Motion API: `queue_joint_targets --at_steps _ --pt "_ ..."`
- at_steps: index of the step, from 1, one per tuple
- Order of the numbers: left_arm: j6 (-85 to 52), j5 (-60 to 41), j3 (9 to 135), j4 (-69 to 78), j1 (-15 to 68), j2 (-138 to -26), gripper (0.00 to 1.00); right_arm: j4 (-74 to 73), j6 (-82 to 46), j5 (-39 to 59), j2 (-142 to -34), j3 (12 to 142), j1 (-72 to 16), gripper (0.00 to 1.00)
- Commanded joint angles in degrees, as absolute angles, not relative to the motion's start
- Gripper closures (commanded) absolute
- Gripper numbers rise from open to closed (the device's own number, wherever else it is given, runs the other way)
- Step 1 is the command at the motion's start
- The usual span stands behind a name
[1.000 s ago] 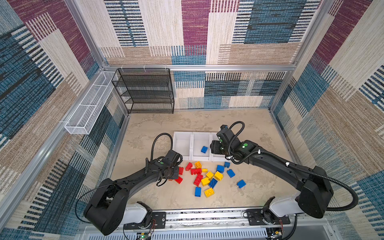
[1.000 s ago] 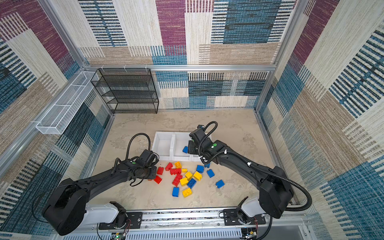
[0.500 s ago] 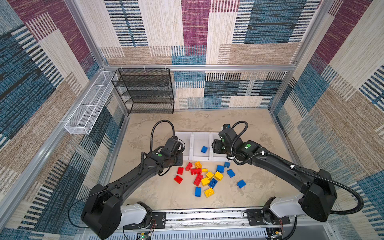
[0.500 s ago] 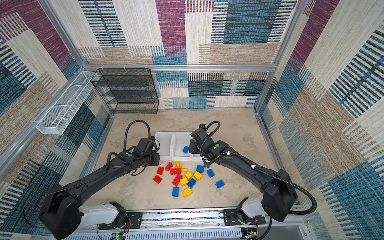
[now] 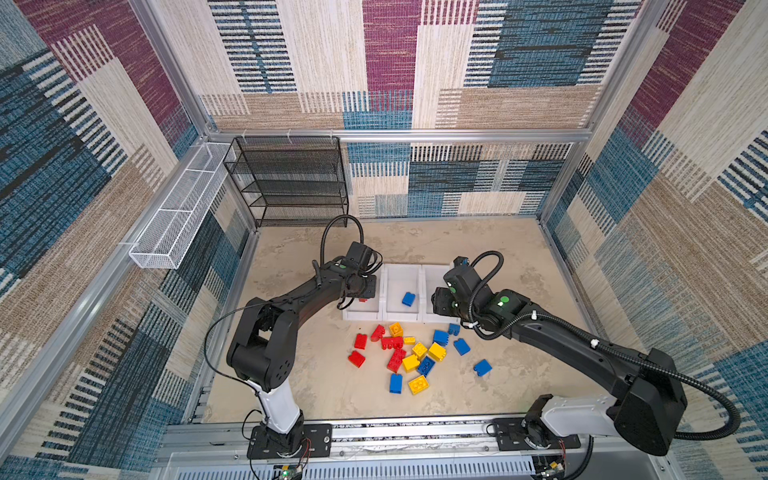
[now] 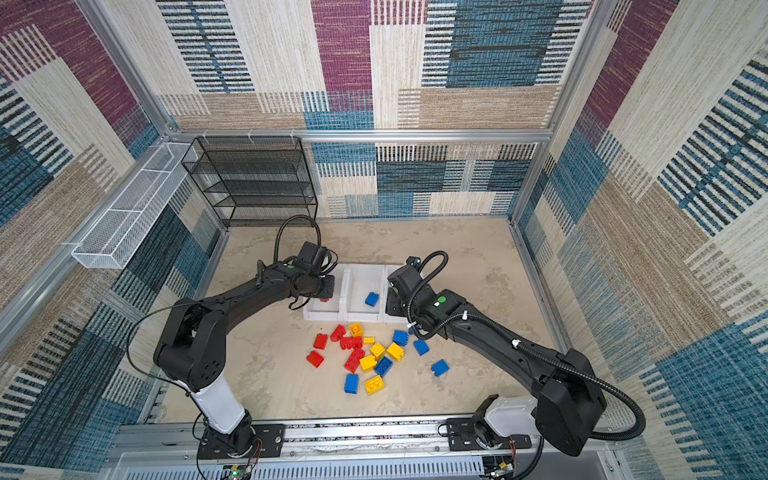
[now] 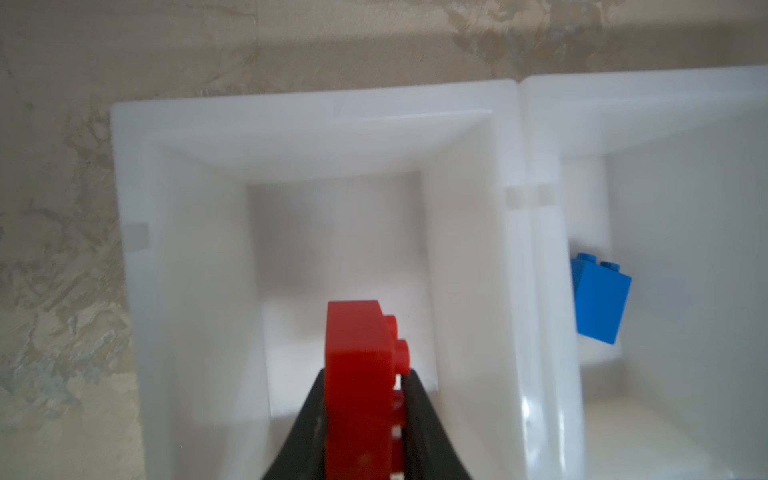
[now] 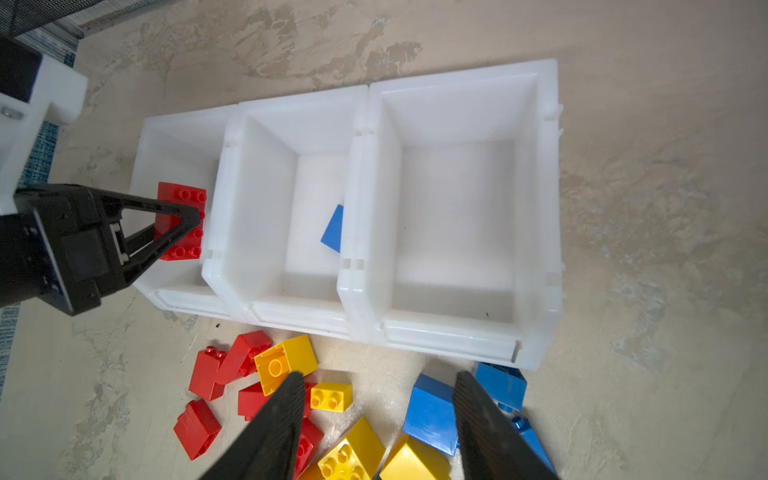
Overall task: Sort the legos into containers by color
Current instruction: 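Carry the red brick with the left gripper into the compartment nearest it and release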
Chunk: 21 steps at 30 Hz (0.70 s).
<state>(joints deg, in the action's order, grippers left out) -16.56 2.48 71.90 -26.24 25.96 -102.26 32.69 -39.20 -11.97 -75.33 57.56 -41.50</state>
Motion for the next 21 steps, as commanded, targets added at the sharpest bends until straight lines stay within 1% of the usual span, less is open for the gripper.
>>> queue_joint_targets --at_steps 1,4,7,10,15,21 --pt "-14.3 1.0 72.7 -25.5 25.7 -103.6 0.73 32.9 -40.6 -11.5 -75.0 56.2 -41.5 0.4" --pt "-14.6 0.7 72.9 -25.5 25.3 -104.1 0.65 32.7 -40.7 -10.7 -75.4 55.0 -41.5 0.4" --pt "-14.7 0.8 72.9 -25.9 25.2 -103.7 0.53 32.6 -40.4 -9.4 -76.0 54.1 -41.5 0.4" --pt "-14.8 1.2 72.0 -26.1 25.2 -102.0 0.46 32.1 -39.5 -7.4 -76.6 53.2 -41.5 0.41" --pt "-15.2 1.8 68.5 -26.0 25.1 -96.8 0.43 31.4 -38.4 -5.2 -77.4 52.1 -42.7 0.41" --pt "-17.6 1.7 60.1 -24.5 24.8 -87.0 0.42 31.4 -36.8 -4.4 -79.2 52.7 -45.5 0.42"
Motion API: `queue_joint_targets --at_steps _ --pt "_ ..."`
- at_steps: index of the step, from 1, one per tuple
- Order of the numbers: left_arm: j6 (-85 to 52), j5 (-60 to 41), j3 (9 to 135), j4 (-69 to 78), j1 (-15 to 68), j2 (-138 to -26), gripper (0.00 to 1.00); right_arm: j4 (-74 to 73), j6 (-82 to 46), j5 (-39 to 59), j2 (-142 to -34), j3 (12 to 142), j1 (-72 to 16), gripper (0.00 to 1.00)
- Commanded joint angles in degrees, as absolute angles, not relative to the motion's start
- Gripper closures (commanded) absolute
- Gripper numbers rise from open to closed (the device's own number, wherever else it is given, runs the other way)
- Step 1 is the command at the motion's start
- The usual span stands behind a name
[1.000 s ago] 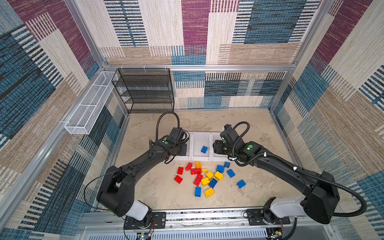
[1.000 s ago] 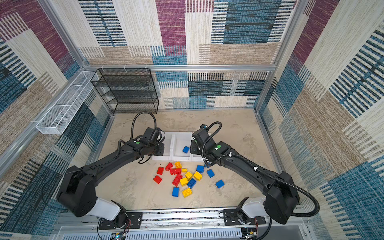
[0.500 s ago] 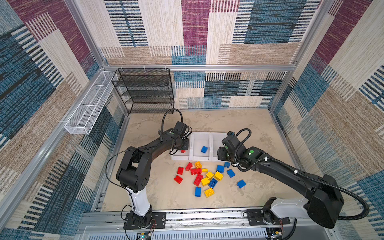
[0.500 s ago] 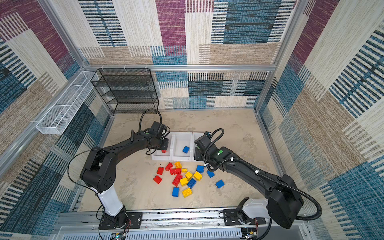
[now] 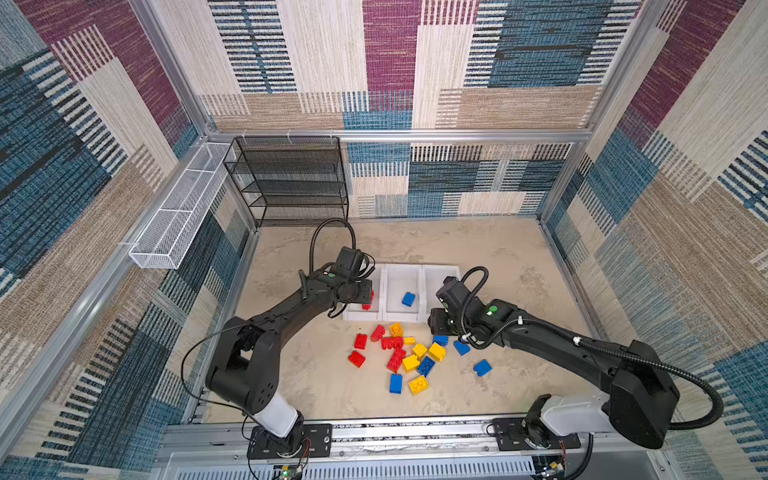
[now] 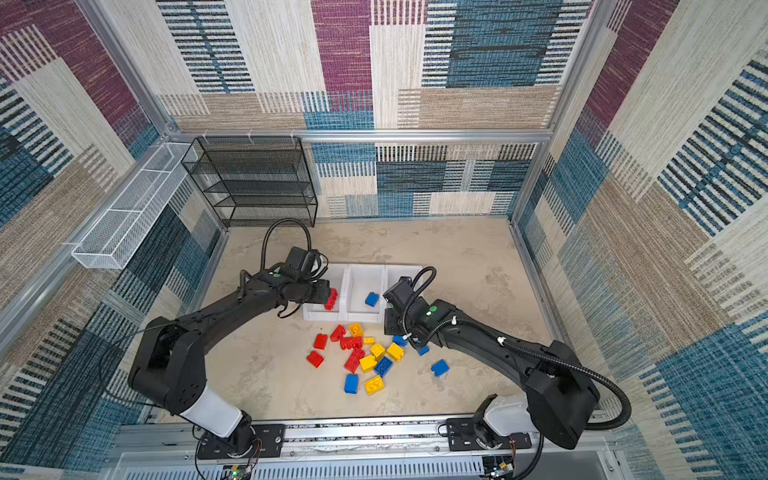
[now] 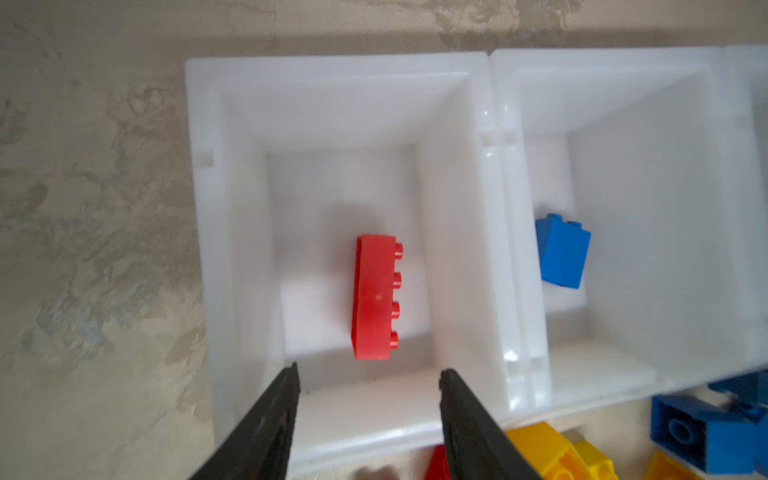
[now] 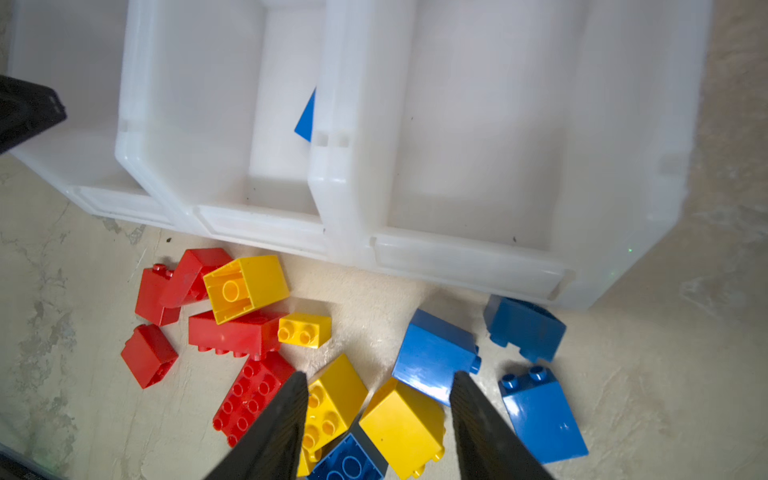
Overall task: Sort the legos into containers by color
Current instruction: 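Carry the red brick with the left gripper into the compartment nearest it and release, then grasp a yellow brick with the right gripper while the left gripper withdraws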
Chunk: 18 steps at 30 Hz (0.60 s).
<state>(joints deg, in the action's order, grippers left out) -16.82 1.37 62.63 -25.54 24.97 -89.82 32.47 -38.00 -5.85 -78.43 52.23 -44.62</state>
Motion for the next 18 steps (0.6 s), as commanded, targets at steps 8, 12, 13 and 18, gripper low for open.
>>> queue_joint_targets --at_steps 8,12,13,18 --pt "-22.4 1.6 48.7 -24.1 24.8 -76.0 0.41 31.3 -35.2 -3.6 -86.1 55.1 -52.2 0.42" --pt "-24.7 1.2 43.4 -22.9 24.8 -71.7 0.41 31.0 -34.6 -2.7 -88.7 55.5 -53.2 0.43" --pt "-25.2 1.3 42.4 -23.0 24.8 -70.8 0.41 31.1 -34.2 -2.5 -89.2 55.7 -53.5 0.43" --pt "-27.3 1.0 39.1 -22.9 24.8 -66.9 0.41 31.6 -33.6 -2.6 -91.4 56.0 -54.2 0.44"
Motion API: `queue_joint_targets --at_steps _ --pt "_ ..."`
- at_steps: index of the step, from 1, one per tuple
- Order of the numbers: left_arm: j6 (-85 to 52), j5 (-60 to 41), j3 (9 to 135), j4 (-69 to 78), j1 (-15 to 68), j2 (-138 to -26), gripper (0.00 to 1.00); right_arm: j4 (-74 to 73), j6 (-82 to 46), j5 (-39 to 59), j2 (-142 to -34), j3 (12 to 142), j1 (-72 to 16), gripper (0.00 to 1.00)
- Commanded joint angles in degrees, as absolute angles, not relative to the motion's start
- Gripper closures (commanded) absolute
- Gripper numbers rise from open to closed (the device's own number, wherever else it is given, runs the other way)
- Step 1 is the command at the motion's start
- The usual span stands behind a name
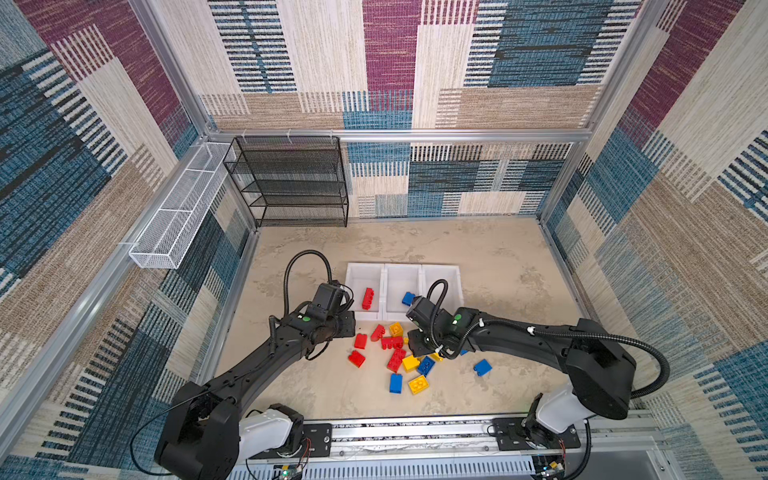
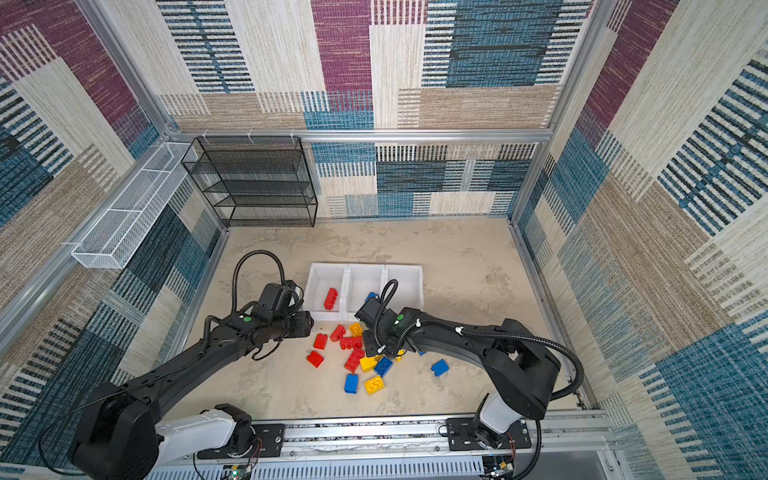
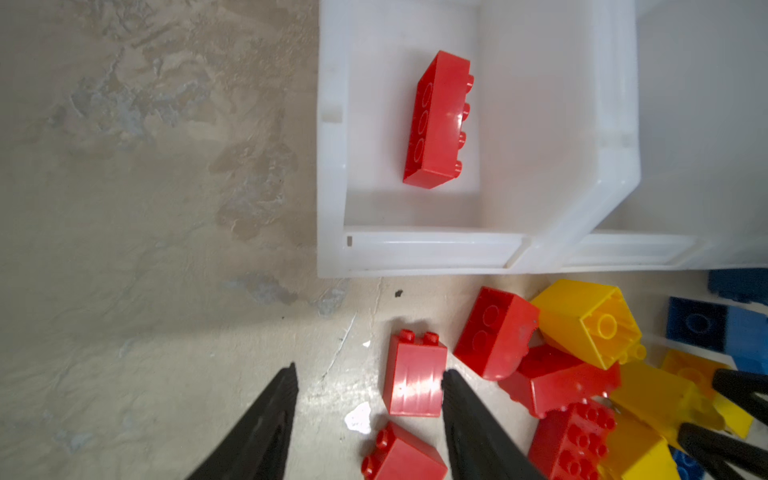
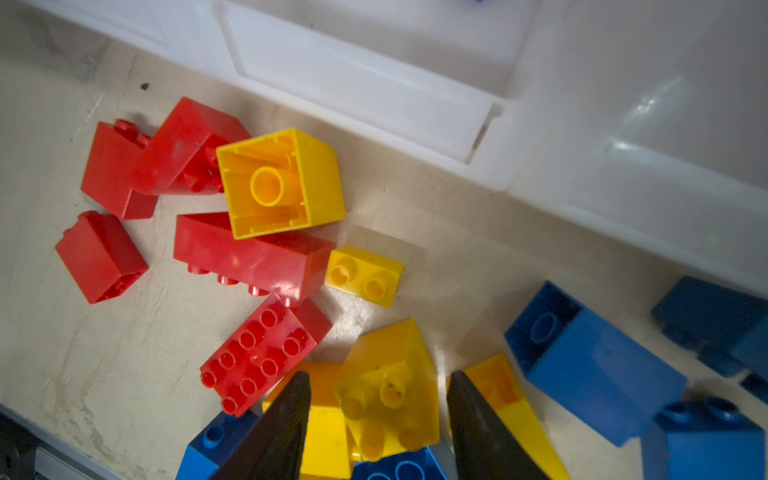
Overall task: Sort the legos into containers by color
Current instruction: 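Grasp a yellow brick with the right gripper while the left gripper withdraws, then carry the yellow brick with the right gripper into the farthest compartment and release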
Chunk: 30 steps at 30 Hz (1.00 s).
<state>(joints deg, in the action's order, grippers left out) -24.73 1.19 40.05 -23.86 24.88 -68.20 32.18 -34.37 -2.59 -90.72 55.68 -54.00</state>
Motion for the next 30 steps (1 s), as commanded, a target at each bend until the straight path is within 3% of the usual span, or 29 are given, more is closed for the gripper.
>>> queue_joint_targets --at_steps 1,8,15,30 --pt "-27.5 0.9 38.7 -22.9 24.8 -66.3 0.41 31.6 -33.7 -2.7 -91.7 55.8 -54.3 0.45" --pt "-27.8 1.2 37.8 -22.6 24.8 -65.1 0.41 33.0 -34.2 -5.0 -93.4 56.1 -54.4 0.5" --pt "-28.0 0.7 37.7 -22.7 24.8 -65.3 0.41 33.6 -35.5 -6.4 -92.6 55.0 -54.4 0.65" --pt "-28.3 0.6 37.7 -24.1 24.9 -63.2 0.41 40.7 -33.0 -11.3 -87.7 62.2 -53.3 0.69"
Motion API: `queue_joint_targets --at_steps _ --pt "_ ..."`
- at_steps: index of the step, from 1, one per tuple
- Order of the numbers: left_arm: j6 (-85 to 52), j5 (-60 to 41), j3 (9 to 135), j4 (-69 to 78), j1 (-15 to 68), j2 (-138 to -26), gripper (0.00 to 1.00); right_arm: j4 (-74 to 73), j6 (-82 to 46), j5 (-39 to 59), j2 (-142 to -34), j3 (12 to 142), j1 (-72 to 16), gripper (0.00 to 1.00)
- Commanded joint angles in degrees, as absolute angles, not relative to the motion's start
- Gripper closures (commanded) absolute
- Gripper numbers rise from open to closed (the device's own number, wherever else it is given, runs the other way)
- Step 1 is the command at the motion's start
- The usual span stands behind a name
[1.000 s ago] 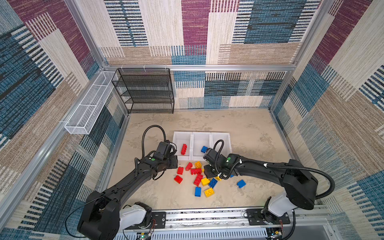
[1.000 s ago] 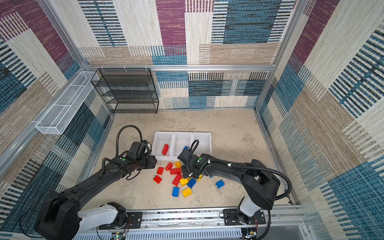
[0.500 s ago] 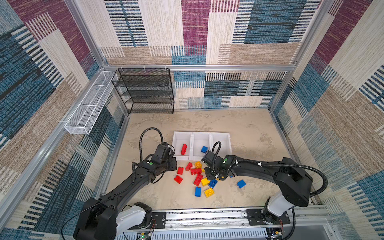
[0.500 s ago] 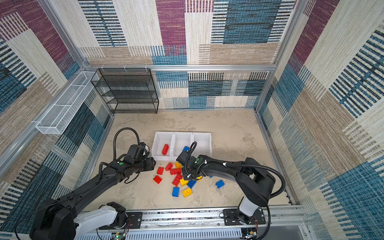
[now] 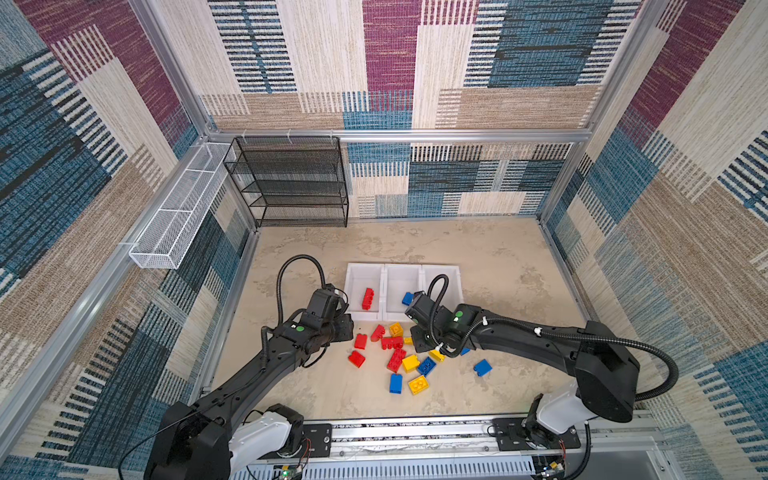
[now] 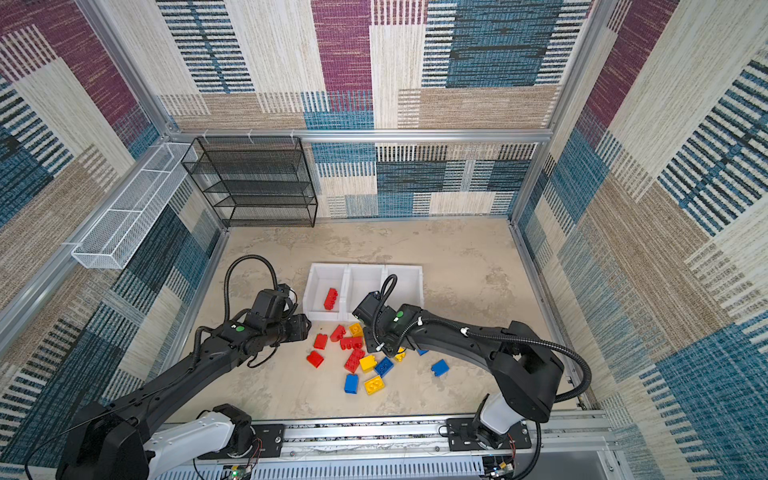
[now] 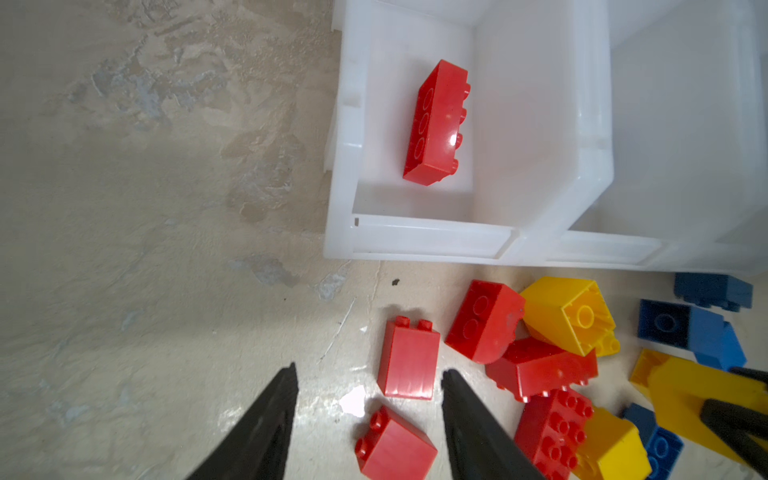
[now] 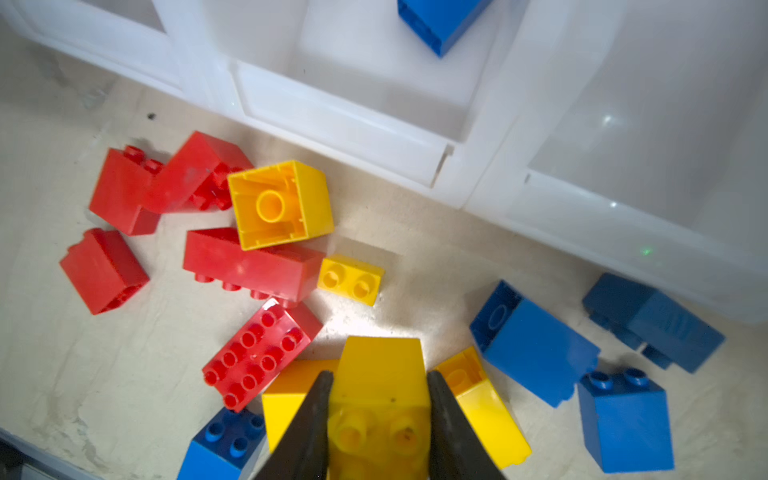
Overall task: Sort the legos into containers by color
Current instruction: 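Carry the yellow brick with the right gripper into the farthest compartment and release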
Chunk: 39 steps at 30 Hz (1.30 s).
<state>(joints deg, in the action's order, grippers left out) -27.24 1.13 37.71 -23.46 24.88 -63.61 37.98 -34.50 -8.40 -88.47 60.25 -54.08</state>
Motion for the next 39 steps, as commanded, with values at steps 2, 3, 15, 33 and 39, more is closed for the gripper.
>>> queue_joint_targets --at_steps 2,3,15,33,39 --pt "-28.4 0.4 37.6 -24.2 24.9 -62.9 0.41 41.8 -31.7 -12.4 -87.2 63.5 -51.6 0.69" --pt "-28.5 0.1 37.6 -24.3 25.0 -62.7 0.41 42.0 -30.7 -12.6 -86.9 64.0 -50.4 0.69" --pt "-29.2 -2.0 36.9 -24.4 25.0 -61.2 0.41 36.8 -20.8 -11.8 -91.2 67.5 -35.9 0.68" --pt "-31.4 -2.7 33.3 -25.1 25.4 -58.0 0.42 33.1 -19.8 -10.2 -97.4 69.8 -32.2 0.44" --pt "-31.3 -2.8 32.9 -25.7 26.4 -57.5 0.41 34.0 -20.7 -10.1 -93.7 69.9 -32.2 0.41"
